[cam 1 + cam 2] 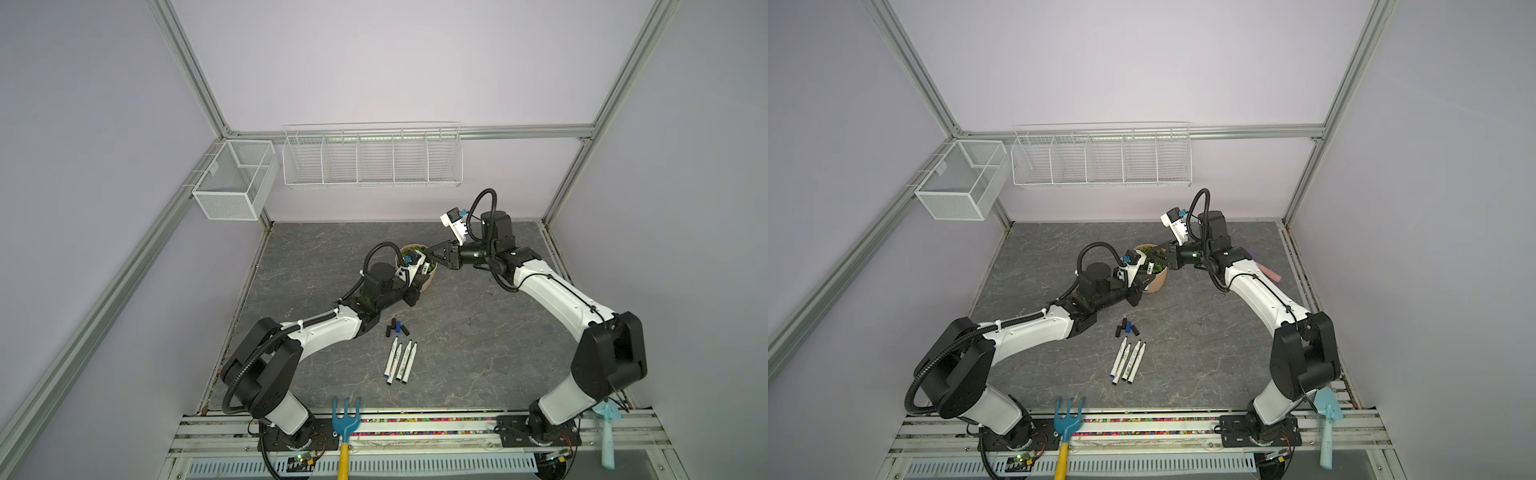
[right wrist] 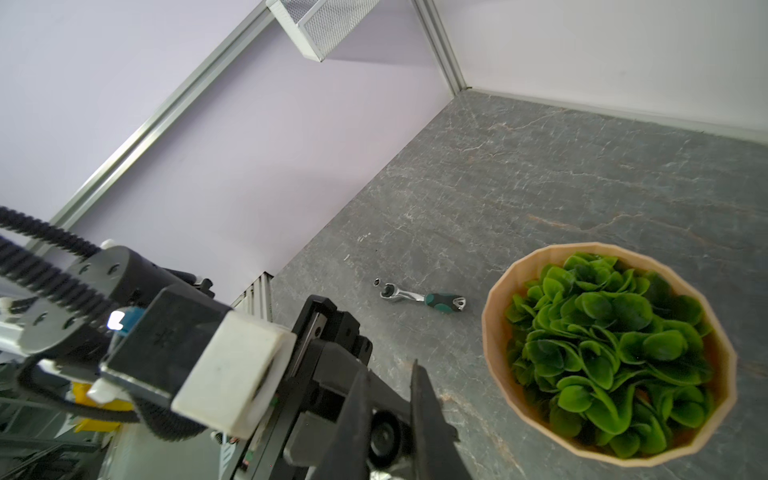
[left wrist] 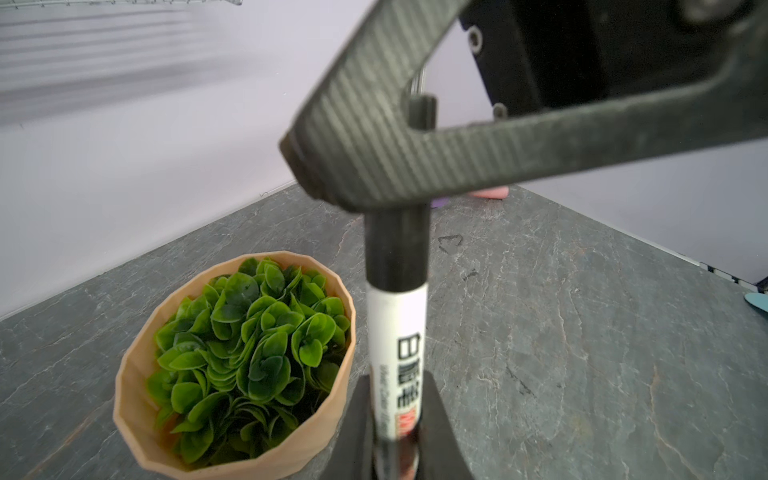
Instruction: Insert the pens into the pen caps
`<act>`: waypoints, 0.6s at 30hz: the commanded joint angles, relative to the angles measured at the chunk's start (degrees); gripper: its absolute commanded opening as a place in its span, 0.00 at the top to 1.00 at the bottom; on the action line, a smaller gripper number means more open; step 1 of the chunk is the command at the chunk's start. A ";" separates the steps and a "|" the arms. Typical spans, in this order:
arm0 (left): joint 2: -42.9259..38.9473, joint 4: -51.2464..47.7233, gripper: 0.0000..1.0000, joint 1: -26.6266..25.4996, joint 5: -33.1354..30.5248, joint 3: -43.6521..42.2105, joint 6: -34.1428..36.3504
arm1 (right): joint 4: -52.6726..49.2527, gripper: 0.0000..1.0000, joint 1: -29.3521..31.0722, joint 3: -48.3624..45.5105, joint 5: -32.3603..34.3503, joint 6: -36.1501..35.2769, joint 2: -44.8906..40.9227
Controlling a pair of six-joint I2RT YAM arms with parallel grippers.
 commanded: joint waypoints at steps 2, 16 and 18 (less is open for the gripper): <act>-2.91 36.41 1.00 1.63 -3.01 14.99 0.07 | -26.31 0.93 6.92 -5.67 -9.24 0.07 5.16; -8.31 31.96 1.00 0.16 -1.44 12.16 13.66 | -24.45 0.93 3.96 -7.56 -12.19 3.21 4.45; -9.48 29.41 1.00 -1.81 -0.75 11.14 19.03 | -24.45 0.93 4.04 -7.74 -12.97 3.57 4.54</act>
